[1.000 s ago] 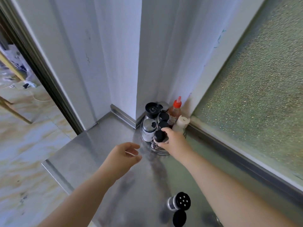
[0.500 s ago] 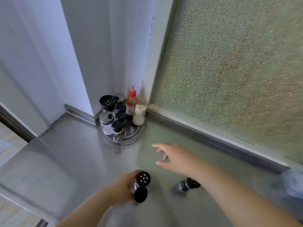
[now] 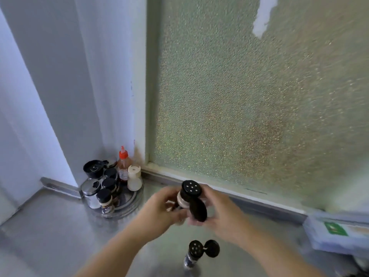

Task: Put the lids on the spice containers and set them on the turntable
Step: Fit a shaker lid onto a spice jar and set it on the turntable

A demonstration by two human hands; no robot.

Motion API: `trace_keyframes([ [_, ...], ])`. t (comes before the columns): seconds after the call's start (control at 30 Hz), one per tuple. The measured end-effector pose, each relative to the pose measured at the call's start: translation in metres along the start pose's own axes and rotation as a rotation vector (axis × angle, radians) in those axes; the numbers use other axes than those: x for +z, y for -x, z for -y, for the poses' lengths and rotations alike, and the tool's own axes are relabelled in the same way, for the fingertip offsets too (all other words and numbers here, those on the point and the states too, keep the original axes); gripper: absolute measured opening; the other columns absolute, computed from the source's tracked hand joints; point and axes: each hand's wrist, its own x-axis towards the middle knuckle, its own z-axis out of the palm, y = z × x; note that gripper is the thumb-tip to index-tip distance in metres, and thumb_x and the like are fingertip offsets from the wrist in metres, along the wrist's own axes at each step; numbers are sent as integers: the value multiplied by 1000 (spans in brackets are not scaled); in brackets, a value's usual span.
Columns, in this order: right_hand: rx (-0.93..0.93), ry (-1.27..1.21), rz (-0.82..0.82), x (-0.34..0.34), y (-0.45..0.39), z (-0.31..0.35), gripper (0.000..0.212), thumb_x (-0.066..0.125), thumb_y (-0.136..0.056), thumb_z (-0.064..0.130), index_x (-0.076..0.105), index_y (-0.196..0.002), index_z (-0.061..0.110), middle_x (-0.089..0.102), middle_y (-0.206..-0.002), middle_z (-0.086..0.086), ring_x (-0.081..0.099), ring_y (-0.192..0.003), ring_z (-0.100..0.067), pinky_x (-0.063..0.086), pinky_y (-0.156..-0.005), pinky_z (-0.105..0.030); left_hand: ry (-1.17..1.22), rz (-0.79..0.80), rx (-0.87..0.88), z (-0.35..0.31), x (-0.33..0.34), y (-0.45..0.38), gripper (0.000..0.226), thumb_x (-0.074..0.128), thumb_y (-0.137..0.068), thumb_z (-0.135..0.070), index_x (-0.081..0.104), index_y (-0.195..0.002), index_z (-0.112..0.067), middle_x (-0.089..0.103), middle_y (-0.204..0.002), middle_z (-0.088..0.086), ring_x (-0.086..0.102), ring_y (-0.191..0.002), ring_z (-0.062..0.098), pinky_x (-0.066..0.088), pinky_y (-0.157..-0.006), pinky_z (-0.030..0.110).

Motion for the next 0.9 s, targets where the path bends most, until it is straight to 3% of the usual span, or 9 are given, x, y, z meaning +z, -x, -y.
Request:
trace_keyframes([
  [0.07,-50,-168,-56,-24,8,4,63,64,-66,69,56,-113,29,68,-105,18,62,-103,0,47,-90,-20,-30,-20,68,-26,11,-4,31,75,-62,-23,65,-90,-30,67,-89,4,62,-78,11,53,-68,19],
  [0.17,-30,-245,-47,-64,21,11,79,62,-57,78,63,-108,17,69,-96,11,64,-99,-5,46,-86,-20,-22,28,101,-56,27,-8,35,77,-69,-15,66,-98,-31,67,-93,10,60,-72,11,53,-63,22],
  [0.27,-42,-139,-20,-100,33,15,96,54,-47,88,63,-111,17,69,-99,4,65,-97,-9,47,-85,-23,-38,85,151,-77,44,-11,39,76,-66,-24,64,-101,-37,68,-97,14,59,-75,12,51,-68,21],
  [0.33,-20,-58,-46,-119,39,15,106,46,-39,95,65,-105,14,66,-88,2,63,-82,-9,45,-76,-24,-28,126,178,-87,56,-13,40,75,-62,-33,64,-99,-42,68,-100,11,58,-80,11,51,-73,20],
  [0.43,-4,-61,-86,-138,47,15,111,41,-40,96,63,-92,1,53,-72,-7,49,-65,-15,37,-64,-30,-28,197,208,-99,75,-16,41,74,-61,-40,64,-101,-38,67,-100,12,57,-83,13,52,-80,30],
  [0.53,54,-68,-123,-147,52,16,101,39,-41,97,56,-73,3,43,-63,-5,42,-56,-11,33,-57,-20,-18,244,230,-107,91,-17,37,74,-64,-37,64,-100,-34,65,-90,14,53,-78,12,48,-74,24],
  [0.6,93,-58,-136,-148,56,20,80,42,-43,95,51,-60,18,39,-55,5,37,-49,-6,30,-49,-14,-13,263,235,-110,100,-17,31,74,-68,-29,65,-97,-32,61,-81,4,51,-73,12,46,-70,21],
  [0.7,168,-85,-132,-150,60,24,57,50,-53,82,47,-47,26,35,-46,14,34,-44,-5,28,-49,-19,5,276,209,-115,107,-15,26,74,-72,-18,66,-94,-29,57,-78,3,51,-68,14,45,-67,19],
  [0.9,202,-125,-91,-153,66,34,43,55,-66,62,45,-53,22,38,-50,8,35,-49,-10,29,-50,-21,-35,241,213,-121,111,-8,23,72,-74,-17,64,-94,-27,57,-74,2,51,-64,13,43,-61,16],
])
